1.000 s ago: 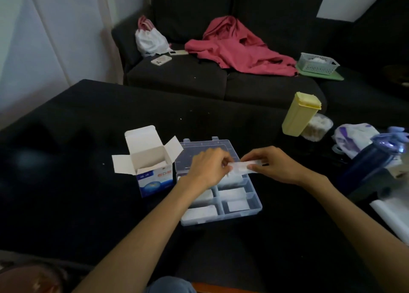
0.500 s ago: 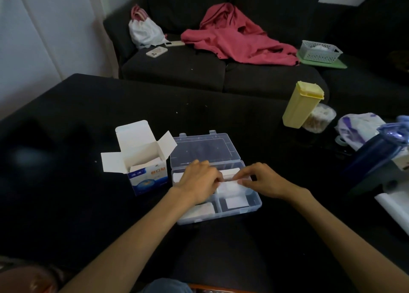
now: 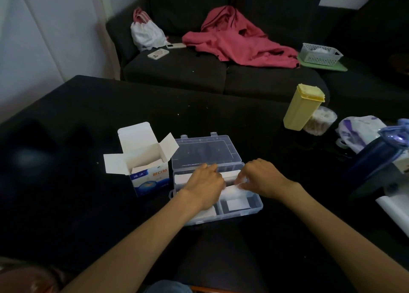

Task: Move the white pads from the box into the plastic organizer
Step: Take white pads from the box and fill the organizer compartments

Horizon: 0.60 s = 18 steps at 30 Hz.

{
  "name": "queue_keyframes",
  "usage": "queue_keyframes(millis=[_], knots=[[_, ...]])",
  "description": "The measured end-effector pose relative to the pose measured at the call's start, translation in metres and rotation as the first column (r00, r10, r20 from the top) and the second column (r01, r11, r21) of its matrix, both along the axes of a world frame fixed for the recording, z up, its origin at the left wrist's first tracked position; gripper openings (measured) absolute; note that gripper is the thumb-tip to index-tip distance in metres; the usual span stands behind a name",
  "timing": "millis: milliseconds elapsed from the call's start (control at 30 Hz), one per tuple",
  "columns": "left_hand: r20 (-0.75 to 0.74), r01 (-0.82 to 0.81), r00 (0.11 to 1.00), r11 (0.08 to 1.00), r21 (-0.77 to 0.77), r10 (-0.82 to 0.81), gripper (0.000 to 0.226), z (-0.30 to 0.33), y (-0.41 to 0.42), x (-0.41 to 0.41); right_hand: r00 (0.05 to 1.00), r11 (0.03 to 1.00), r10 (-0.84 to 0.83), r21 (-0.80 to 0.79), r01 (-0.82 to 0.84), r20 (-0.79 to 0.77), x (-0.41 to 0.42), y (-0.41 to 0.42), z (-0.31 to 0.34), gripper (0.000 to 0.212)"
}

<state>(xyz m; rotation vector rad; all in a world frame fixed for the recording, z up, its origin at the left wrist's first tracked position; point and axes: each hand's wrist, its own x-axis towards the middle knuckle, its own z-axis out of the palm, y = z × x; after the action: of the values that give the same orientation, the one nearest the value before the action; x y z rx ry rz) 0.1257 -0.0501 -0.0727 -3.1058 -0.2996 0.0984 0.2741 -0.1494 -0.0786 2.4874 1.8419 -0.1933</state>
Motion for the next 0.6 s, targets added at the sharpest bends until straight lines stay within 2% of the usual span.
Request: queue_keyframes(millis=[133,233,300,400,500,600], knots=[[-0.081,0.042,0.996,0.993,0.106,-0.034,0.027,0.001,-0.004,0.003,0.968,0.995,0.099,-0.01,-0.099,0.23,-0.008,0.0,-0.001,0.024],[-0.116,0.068,0.992,0.989,0.133,-0.052,0.027,-0.001,-0.004,0.005,0.961,0.994,0.108,-0.048,-0.099,0.255,-0.01,0.001,-0.002,0.025],[-0.102,0.06,0.994,0.991,0.123,-0.047,0.028,0.0,-0.004,0.005,0.975,0.996,0.086,-0.054,-0.076,0.203,-0.007,0.0,0.002,0.022],[-0.042,0.011,0.999,0.999,0.044,-0.009,0.031,-0.001,0.0,-0.001,1.0,0.999,0.006,-0.044,-0.005,0.007,-0.001,-0.001,0.011,0.019],[0.07,-0.056,0.995,0.981,-0.187,0.07,0.033,0.001,0.009,-0.014,0.983,0.997,-0.068,-0.052,0.06,-0.168,0.002,-0.002,0.029,0.017],[0.231,-0.124,0.944,0.905,-0.408,0.234,0.029,0.018,0.022,-0.041,0.956,0.996,-0.088,0.0,0.092,-0.279,-0.001,0.001,0.053,0.014]])
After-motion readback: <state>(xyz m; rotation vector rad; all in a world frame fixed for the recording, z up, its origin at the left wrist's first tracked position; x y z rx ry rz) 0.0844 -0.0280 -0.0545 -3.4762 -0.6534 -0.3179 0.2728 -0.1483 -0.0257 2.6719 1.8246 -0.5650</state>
